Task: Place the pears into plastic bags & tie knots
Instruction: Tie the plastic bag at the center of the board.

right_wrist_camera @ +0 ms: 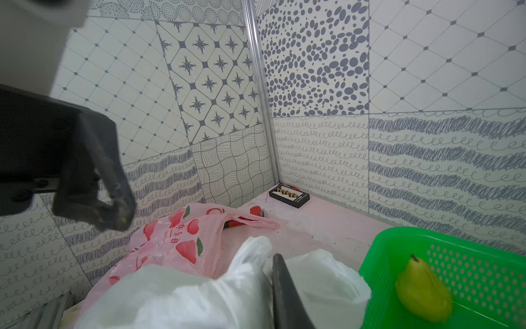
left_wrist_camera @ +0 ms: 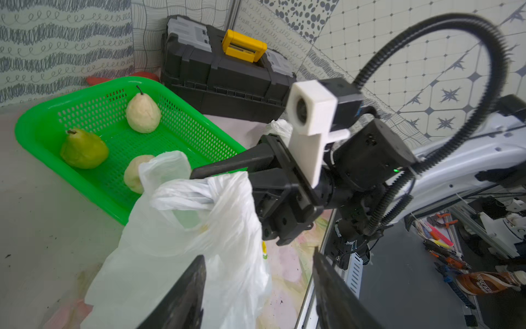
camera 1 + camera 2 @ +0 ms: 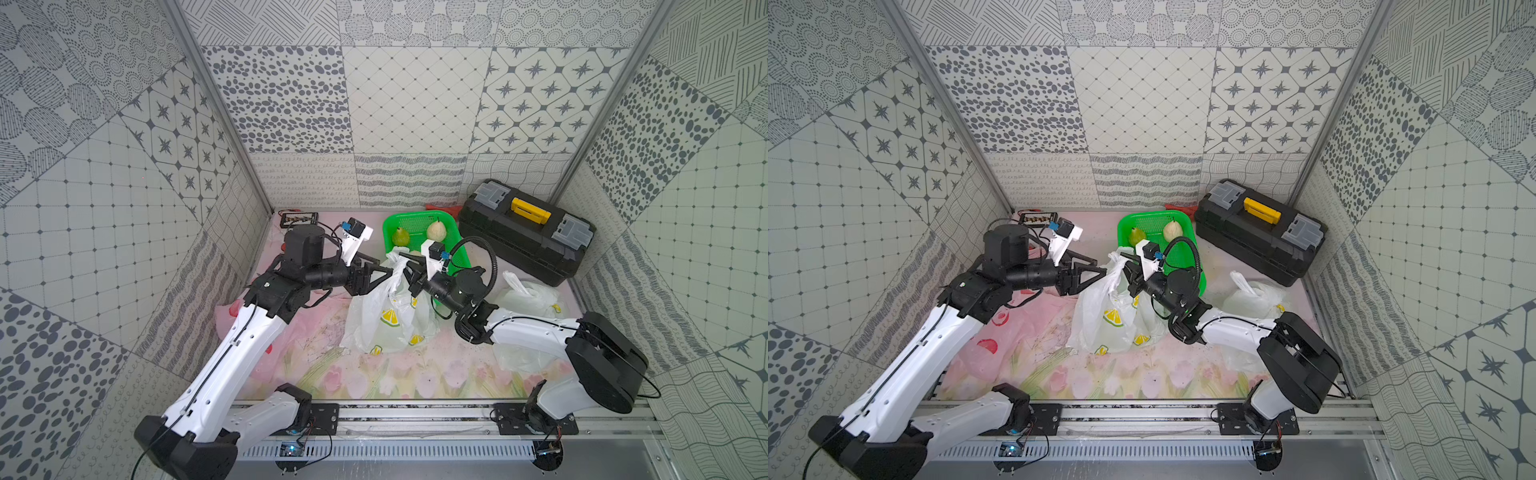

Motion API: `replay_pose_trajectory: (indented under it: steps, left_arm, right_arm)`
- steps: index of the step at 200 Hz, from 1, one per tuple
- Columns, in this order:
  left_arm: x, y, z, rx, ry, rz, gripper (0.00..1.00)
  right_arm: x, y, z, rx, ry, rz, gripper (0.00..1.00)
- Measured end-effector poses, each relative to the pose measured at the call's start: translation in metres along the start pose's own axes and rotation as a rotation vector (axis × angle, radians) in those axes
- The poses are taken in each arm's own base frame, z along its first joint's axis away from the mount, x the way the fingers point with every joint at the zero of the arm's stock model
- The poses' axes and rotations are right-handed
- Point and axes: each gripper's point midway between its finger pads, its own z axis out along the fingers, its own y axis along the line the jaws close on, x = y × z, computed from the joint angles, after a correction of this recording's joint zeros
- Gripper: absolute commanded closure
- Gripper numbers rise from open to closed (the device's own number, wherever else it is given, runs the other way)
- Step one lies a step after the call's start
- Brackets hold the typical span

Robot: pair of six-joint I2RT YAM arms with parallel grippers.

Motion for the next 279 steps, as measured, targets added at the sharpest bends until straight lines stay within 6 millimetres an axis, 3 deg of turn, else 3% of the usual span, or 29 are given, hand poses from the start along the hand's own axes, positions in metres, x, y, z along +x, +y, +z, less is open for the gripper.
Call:
replay_pose_trajectory:
  steps: [19,41,58,85,120,140,161,216,279]
  left_arm:
    - [0.020,0.014,0.024,0.006,0.051,-0.055,0.50]
    - [0.042,0.012,0.050,0.044,0.110,-0.086,0.62]
    - [0.051,0.009,0.059,0.061,0.127,-0.100,0.61]
    - [0.044,0.012,0.045,0.052,0.086,-0.116,0.42]
    - [0.023,0.011,0.010,0.035,-0.009,-0.110,0.38]
    - [0.009,0.018,0.000,0.021,-0.041,-0.115,0.41]
    - [0.000,0.028,0.002,0.028,-0.043,-0.140,0.44]
    - [0.006,0.038,0.017,0.103,-0.004,-0.238,0.50]
    - [0.012,0.035,0.025,0.162,0.020,-0.288,0.77]
  right_arm:
    - [0.000,0.000,-0.002,-0.002,-0.004,0.026,0.82]
    - [-0.001,0.002,-0.002,-0.014,-0.010,0.059,0.82]
    - [-0.001,0.004,-0.002,-0.026,-0.007,0.086,0.82]
    - [0.000,0.010,-0.002,-0.060,0.002,0.121,0.83]
    - [0.001,0.015,-0.003,-0.110,0.018,0.183,0.84]
    - [0.001,0.019,-0.004,-0.144,0.028,0.225,0.84]
    - [0.000,0.024,-0.005,-0.186,0.033,0.270,0.85]
    - [0.005,0.030,-0.003,-0.242,0.056,0.344,0.85]
    - [0.001,0.029,0.000,-0.255,0.043,0.376,0.85]
